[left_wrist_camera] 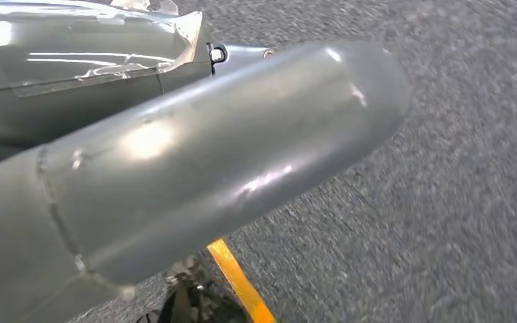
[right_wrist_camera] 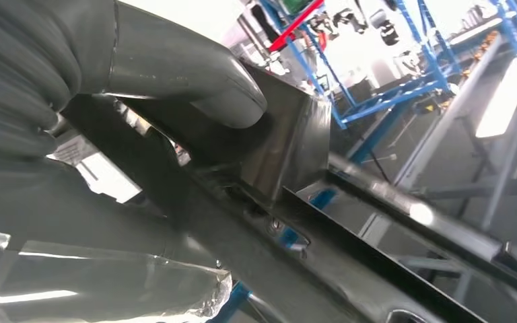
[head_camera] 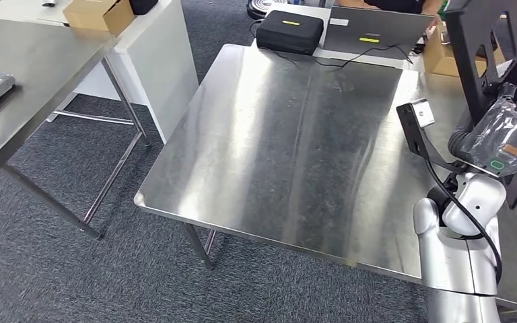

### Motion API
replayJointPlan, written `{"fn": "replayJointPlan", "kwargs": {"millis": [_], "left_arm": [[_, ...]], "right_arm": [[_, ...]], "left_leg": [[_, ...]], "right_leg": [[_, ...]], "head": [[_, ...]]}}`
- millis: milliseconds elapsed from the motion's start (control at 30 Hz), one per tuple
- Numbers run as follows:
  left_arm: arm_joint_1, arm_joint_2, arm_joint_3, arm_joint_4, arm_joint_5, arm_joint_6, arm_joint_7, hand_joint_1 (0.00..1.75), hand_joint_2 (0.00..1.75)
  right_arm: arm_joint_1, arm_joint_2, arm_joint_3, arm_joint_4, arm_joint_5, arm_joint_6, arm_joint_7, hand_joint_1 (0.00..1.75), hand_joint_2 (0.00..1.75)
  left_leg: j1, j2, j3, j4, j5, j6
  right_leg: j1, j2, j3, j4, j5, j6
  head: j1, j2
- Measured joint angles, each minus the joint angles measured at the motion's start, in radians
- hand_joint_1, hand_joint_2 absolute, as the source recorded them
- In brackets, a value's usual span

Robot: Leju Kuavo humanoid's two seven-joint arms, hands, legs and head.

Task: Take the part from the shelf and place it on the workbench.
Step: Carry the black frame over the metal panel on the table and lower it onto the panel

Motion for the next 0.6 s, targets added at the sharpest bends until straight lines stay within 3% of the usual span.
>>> {"fn": "replayJointPlan", "kwargs": {"millis": [33, 67, 133, 200, 267, 300, 333, 400, 467, 533, 567, 600], "left_arm": [[0.000, 0.000, 0.000, 0.000, 0.001, -0.001, -0.002, 0.00, 0.00], [0.000, 0.001, 0.000, 0.000, 0.001, -0.003, -0.005, 0.00, 0.00], [0.000, 0.002, 0.000, 0.000, 0.003, -0.006, -0.011, 0.00, 0.00], [0.000, 0.003, 0.000, 0.000, 0.011, -0.009, -0.020, 0.00, 0.00], [-0.002, 0.003, 0.000, 0.000, 0.024, -0.009, -0.037, 0.00, 0.00], [-0.003, 0.002, 0.001, 0.000, 0.029, -0.009, -0.045, 0.00, 0.00], [-0.005, 0.001, 0.001, 0.000, 0.032, -0.008, -0.050, 0.00, 0.00], [-0.006, 0.000, 0.002, 0.000, 0.035, -0.007, -0.056, 0.00, 0.00], [-0.005, 0.000, 0.003, 0.000, 0.037, -0.007, -0.058, 0.00, 0.00], [-0.005, -0.001, 0.005, 0.000, 0.038, -0.007, -0.058, 0.00, 0.00], [-0.005, -0.001, 0.005, 0.000, 0.038, -0.007, -0.058, 0.00, 0.00], [-0.005, -0.001, 0.005, 0.000, 0.038, -0.007, -0.059, 0.00, 0.00]], "right_arm": [[0.001, -0.001, 0.004, 0.008, 0.000, 0.000, 0.000, 1.75, 1.75], [0.002, -0.002, 0.006, 0.016, 0.000, 0.000, 0.000, 1.75, 1.75], [0.001, -0.004, 0.008, 0.030, 0.000, 0.000, -0.001, 1.75, 1.75], [-0.007, -0.006, 0.013, 0.052, 0.000, 0.000, -0.004, 1.75, 1.75], [-0.023, -0.007, 0.021, 0.090, 0.000, 0.000, -0.014, 1.75, 1.75], [-0.029, -0.007, 0.025, 0.111, 0.000, 0.000, -0.020, 1.75, 1.75], [-0.032, -0.008, 0.026, 0.128, 0.000, 0.000, -0.024, 1.75, 1.75], [-0.042, -0.011, 0.030, 0.156, 0.000, 0.000, -0.027, 1.75, 1.75], [-0.052, -0.013, 0.034, 0.178, 0.000, 0.000, -0.028, 1.75, 1.75], [-0.053, -0.013, 0.037, 0.195, 0.000, 0.000, -0.028, 1.75, 1.75], [-0.053, -0.013, 0.038, 0.202, 0.000, 0.000, -0.028, 1.75, 1.75], [-0.054, -0.013, 0.038, 0.207, 0.000, 0.000, -0.028, 1.75, 1.75]], "left_leg": [[0.000, -0.001, -0.015, 0.027, -0.001, 0.001], [0.000, -0.003, -0.011, 0.014, 0.018, 0.003], [0.001, -0.018, 0.043, -0.104, 0.089, 0.011], [0.003, -0.053, 0.098, -0.220, 0.132, 0.018], [0.000, -0.063, 0.112, -0.252, 0.133, 0.025], [-0.002, -0.052, 0.113, -0.254, 0.135, 0.031], [-0.002, -0.042, 0.115, -0.259, 0.139, 0.038], [0.001, -0.022, 0.119, -0.269, 0.147, 0.051], [-0.001, -0.002, 0.119, -0.271, 0.148, 0.058], [-0.003, 0.020, 0.118, -0.270, 0.146, 0.059], [-0.003, 0.031, 0.119, -0.270, 0.144, 0.059], [-0.003, 0.043, 0.121, -0.270, 0.142, 0.057]], "right_leg": [[0.001, 0.013, -0.001, 0.001, 0.000, 0.000], [0.002, 0.026, -0.001, 0.003, 0.000, 0.000], [0.002, 0.051, -0.001, 0.006, 0.000, 0.001], [0.006, 0.073, -0.006, 0.011, 0.000, 0.004], [0.005, 0.093, -0.015, 0.011, 0.003, 0.014], [0.003, 0.103, -0.017, 0.008, 0.006, 0.021], [0.002, 0.096, -0.022, 0.011, 0.005, 0.026], [0.005, 0.048, -0.053, 0.063, -0.021, 0.029], [0.005, -0.001, -0.121, 0.197, -0.077, 0.026], [0.003, -0.009, -0.177, 0.309, -0.110, 0.030], [0.002, -0.012, -0.177, 0.309, -0.104, 0.037], [0.001, -0.019, -0.155, 0.264, -0.083, 0.046]], "head": [[0.000, 0.000], [0.000, 0.000], [0.000, 0.000], [0.001, 0.000], [0.002, 0.000], [0.003, 0.000], [0.003, 0.000], [0.008, 0.000], [0.013, 0.000], [0.014, 0.000], [0.015, 0.000], [0.015, 0.000]]}}
